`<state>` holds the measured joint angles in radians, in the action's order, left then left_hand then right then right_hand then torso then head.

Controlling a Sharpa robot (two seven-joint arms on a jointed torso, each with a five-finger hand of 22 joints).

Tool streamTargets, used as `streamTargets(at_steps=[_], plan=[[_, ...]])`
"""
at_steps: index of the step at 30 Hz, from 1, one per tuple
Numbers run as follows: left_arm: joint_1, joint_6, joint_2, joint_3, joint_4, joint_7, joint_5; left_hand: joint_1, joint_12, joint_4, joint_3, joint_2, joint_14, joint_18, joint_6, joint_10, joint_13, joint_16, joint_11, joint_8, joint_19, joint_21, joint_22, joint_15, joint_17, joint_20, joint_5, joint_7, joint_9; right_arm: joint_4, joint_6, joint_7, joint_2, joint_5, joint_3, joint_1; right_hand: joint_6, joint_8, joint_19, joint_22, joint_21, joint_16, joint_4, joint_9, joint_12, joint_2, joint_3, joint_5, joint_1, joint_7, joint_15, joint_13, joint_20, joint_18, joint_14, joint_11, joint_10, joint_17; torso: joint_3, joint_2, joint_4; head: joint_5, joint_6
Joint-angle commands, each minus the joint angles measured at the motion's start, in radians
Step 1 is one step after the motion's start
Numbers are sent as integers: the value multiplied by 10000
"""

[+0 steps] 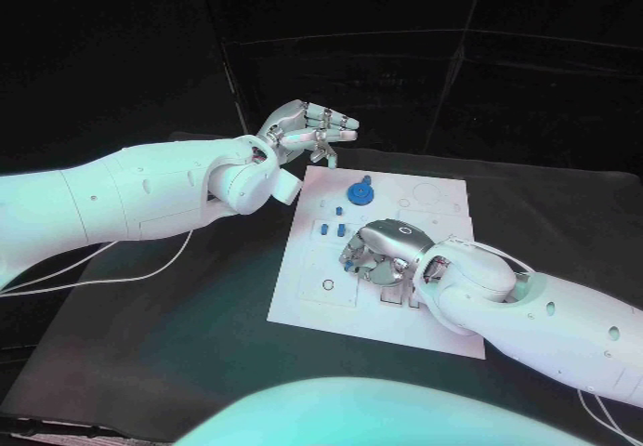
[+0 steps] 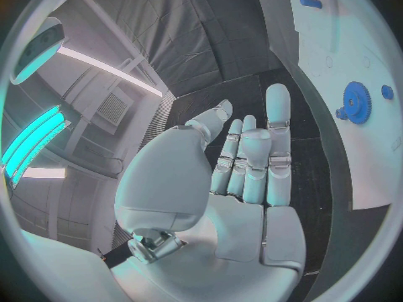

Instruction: Assemble the parts on the task board

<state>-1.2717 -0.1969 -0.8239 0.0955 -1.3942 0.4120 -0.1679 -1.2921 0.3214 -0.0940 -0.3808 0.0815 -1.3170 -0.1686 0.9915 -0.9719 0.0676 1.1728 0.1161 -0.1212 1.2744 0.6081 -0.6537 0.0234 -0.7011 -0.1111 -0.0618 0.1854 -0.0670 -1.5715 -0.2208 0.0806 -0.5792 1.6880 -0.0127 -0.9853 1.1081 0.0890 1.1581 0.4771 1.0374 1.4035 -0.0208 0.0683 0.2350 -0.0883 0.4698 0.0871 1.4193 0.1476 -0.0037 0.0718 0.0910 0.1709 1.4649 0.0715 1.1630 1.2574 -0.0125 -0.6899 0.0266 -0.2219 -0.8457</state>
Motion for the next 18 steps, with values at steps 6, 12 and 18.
streamTargets(at_steps=[6, 12, 18], plan=[[-19, 120, 11, -7, -10, 3, 41, -80, 42, 16, 52, -34, 17, -128, -85, 71, -4, 43, 17, 9, -17, -32, 16, 9, 6, -74, 39, 8, 6, 48, 388, 292, 11, 277, 9, 1, 3, -41, -86, -46, -1, 13, 22, 7, -36, -12, 55, 24, -97, 41, -46, -17, 17, 87, 488, 47, 2, -20, -5, 0, -2, 4, -17], [-19, 134, 17, -7, -1, 0, 41, -83, 42, 13, 57, -31, 17, -128, -88, 85, -5, 45, 19, 7, -15, -32, 17, 11, 8, -76, 40, 9, 5, 64, 558, 338, 34, 304, 9, 1, 1, -43, -87, -43, 0, 1, 20, 6, -39, -15, 55, 23, -101, 41, -45, -17, 17, 87, 483, 48, 0, -44, -9, 3, 2, -2, -28], [-19, 139, 25, -7, 9, -6, 41, -83, 42, 13, 57, -31, 17, -128, -88, 85, -5, 45, 19, 7, -15, -32, 17, 11, 8, -76, 40, 9, 5, 58, 670, 308, 65, 306, 9, 1, -19, -68, -117, -71, -16, 8, 24, 2, -63, -73, 23, 16, -189, 51, -34, -20, 27, 89, 480, 58, -10, -32, -7, 2, 4, -4, -24]])
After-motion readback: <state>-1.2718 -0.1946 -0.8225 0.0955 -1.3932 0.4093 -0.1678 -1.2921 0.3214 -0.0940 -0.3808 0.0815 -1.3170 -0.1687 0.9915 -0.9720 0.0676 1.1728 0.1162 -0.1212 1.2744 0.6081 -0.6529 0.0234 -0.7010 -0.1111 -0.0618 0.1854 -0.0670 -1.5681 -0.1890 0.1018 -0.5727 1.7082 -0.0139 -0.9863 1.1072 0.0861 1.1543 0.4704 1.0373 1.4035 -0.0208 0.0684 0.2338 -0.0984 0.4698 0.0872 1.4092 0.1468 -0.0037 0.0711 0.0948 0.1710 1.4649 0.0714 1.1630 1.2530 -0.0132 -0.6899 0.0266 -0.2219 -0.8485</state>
